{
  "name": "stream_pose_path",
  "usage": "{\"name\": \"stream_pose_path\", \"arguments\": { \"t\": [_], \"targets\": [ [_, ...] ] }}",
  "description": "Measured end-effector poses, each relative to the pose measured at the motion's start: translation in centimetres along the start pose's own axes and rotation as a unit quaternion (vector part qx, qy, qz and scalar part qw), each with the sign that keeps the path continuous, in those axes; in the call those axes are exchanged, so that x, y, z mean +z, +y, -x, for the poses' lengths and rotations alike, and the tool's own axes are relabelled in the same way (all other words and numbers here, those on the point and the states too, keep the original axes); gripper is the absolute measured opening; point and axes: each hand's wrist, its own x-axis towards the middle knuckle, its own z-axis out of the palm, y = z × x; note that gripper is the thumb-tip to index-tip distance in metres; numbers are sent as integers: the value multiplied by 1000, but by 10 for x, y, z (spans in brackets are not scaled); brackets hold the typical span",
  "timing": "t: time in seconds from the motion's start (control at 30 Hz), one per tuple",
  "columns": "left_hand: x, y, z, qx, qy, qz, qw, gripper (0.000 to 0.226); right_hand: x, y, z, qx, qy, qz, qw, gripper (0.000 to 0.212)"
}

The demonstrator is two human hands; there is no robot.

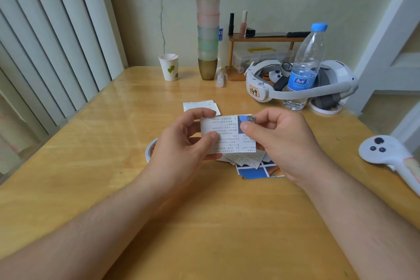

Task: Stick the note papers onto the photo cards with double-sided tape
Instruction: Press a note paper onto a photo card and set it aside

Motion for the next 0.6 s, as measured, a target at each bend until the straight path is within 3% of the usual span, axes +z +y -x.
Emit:
{"name": "stream_pose_path", "arguments": {
  "t": [0.27,0.6],
  "targets": [
    [0,1,0,-5,10,-6,1000,32,0,1,1,-14,-3,-5,1000,12],
    [-1,4,0,-33,-1,2,999,40,-2,-3,2,-43,12,41,998,27]
  ]
}}
